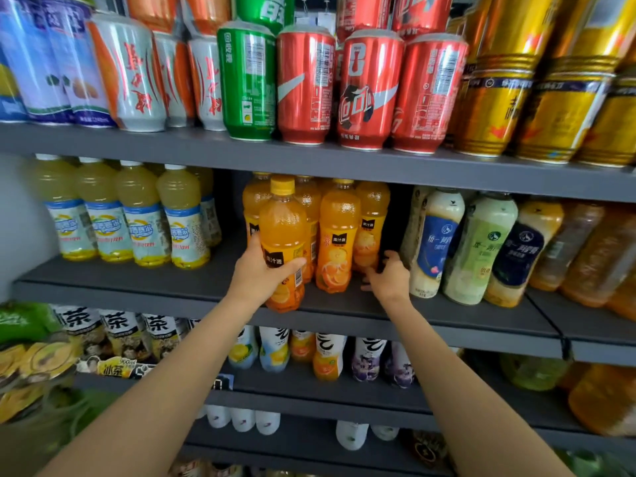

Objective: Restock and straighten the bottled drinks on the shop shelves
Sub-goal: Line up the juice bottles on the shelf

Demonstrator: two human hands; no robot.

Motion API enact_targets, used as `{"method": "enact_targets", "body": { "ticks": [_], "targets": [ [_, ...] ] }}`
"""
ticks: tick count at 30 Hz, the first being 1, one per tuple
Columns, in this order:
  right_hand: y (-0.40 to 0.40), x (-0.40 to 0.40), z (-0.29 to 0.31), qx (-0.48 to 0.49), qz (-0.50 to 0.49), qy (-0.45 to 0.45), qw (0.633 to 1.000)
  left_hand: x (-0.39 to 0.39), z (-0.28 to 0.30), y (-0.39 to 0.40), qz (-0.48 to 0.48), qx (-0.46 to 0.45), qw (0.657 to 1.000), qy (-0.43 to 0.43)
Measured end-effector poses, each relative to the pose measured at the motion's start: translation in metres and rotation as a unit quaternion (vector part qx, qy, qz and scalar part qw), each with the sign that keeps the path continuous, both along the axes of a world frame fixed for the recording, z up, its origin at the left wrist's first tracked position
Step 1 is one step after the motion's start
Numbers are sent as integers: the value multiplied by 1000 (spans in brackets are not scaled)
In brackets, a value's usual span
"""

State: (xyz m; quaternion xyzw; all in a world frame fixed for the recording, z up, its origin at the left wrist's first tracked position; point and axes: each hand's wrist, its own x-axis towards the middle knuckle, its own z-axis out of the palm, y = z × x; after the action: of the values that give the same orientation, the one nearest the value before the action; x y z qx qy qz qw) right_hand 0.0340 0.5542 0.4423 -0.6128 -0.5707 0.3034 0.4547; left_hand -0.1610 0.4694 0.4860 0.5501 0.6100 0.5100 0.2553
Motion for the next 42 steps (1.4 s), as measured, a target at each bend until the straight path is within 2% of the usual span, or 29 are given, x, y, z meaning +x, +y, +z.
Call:
{"method": "enact_targets", "body": {
  "ticks": [2, 4, 8, 11, 14, 16, 18, 22, 25, 27, 29, 31, 34, 37, 40, 42],
  "targets": [
    [-14, 2, 8, 57, -13, 8, 998, 4, 1, -7, -1, 7, 1000, -27],
    [-25, 5, 24, 114, 20, -3, 993, 14, 4, -12, -19, 17, 998, -53],
    [-49, 13, 58, 101, 244, -32, 964, 52, 7, -11, -93, 8, 992, -82],
    [-56, 30, 59, 71, 321, -78, 941, 79, 2, -3, -127, 8, 990, -66],
    [-55, 50, 42, 23, 293, -84, 952, 101, 0, 7, -133, 12, 990, -55],
    [-53, 54, 29, 39, 236, -93, 966, 114, 0, 13, -132, 7, 990, -49],
    [-50, 52, 23, 61, 188, -79, 977, 122, 5, 19, -117, 0, 993, -6],
    [-40, 41, 26, 58, 145, -117, 981, 110, 5, 23, -92, 20, 993, 76],
    [-24, 37, 31, 21, 140, -102, 985, 84, -14, 14, -41, 37, 994, 93],
    [-16, 36, 34, -9, 156, -72, 985, 67, -28, 10, 2, 7, 995, 103],
    [-11, 38, 37, -50, 191, -8, 980, 59, -36, 10, 10, -39, 990, 132],
    [-7, 38, 36, -83, 211, 22, 974, 57, -37, 15, 2, -44, 987, 154],
    [-7, 32, 29, -37, 120, -57, 990, 59, -32, 22, 15, -29, 982, 185],
    [-16, 18, 20, 28, 13, -154, 988, 65, -28, 30, 45, -42, 982, 177],
    [-19, 11, 14, 53, -13, -151, 987, 77, -27, 35, 80, -62, 983, 151],
    [-21, 11, 15, 51, -9, -140, 989, 85, -28, 38, 104, -76, 978, 162]
  ]
}}
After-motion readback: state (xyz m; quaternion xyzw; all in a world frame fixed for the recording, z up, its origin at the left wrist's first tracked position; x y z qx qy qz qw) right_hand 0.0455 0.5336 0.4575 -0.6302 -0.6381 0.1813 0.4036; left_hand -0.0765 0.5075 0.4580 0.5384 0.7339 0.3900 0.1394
